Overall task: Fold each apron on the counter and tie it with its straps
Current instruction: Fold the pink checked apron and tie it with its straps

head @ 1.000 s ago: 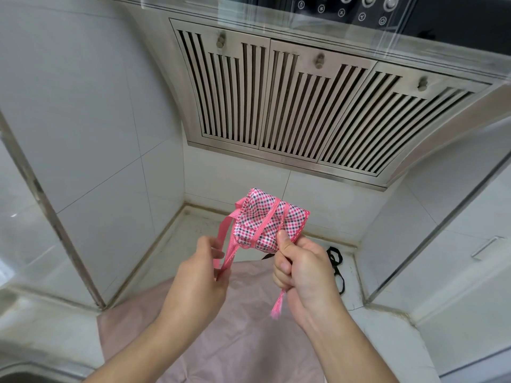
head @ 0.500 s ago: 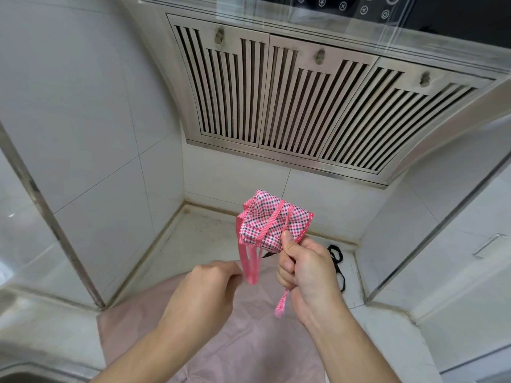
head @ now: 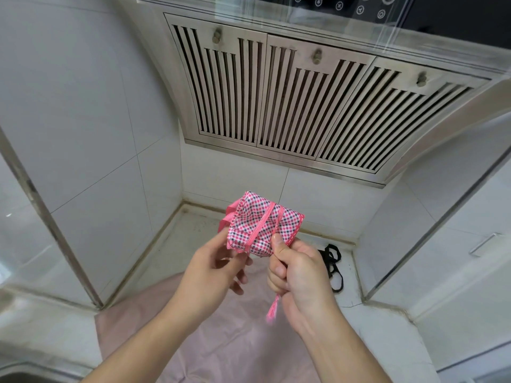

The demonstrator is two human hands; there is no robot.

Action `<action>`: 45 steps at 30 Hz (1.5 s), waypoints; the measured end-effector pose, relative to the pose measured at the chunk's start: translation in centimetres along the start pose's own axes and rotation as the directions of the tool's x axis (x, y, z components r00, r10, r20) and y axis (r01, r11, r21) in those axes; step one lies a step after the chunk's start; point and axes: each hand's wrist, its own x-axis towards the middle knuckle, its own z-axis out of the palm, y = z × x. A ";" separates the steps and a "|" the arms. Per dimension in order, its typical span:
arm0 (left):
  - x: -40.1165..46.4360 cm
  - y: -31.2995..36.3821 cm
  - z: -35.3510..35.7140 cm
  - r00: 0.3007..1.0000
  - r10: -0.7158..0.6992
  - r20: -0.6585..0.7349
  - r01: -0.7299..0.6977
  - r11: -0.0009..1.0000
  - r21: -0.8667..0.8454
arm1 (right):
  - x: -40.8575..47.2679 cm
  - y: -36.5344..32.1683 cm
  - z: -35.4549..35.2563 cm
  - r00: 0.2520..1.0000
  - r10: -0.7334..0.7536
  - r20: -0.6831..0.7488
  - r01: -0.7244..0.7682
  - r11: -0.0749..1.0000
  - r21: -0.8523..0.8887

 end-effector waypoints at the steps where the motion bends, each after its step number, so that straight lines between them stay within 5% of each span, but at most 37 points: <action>1: 0.1 -0.1 -0.1 1.000 0.011 -0.022 -0.011 1.000 0.003 | -0.1 0.0 0.0 1.000 0.002 0.002 -0.002 1.000 -0.002; 5: 0.6 -0.2 -0.4 0.994 -0.002 -0.107 0.004 1.000 0.018 | -0.5 0.4 0.0 0.999 0.021 0.024 -0.021 1.000 -0.001; 17: -0.1 0.9 -1.1 0.989 0.018 0.145 -0.020 1.000 0.014 | -0.9 0.6 0.3 0.993 0.079 0.087 -0.078 0.997 -0.017; 26: 0.0 0.8 -1.0 0.997 0.069 -0.038 -0.067 0.996 0.058 | -1.3 0.6 0.4 0.986 0.128 0.108 -0.126 0.992 -0.026; 36: -2.4 -0.3 0.4 0.992 -0.098 0.075 0.087 0.987 0.131 | -0.5 1.4 0.5 0.995 -0.027 -0.091 0.029 0.999 0.015; 42: -3.9 2.3 0.1 0.984 0.021 0.179 -0.089 0.920 0.382 | -0.6 2.1 -0.1 0.978 -0.137 -0.155 0.116 0.984 -0.137; 45: -3.3 3.8 -0.7 0.964 0.144 0.222 -0.209 0.929 0.304 | -1.3 2.1 0.0 0.987 -0.107 -0.116 0.092 0.987 -0.133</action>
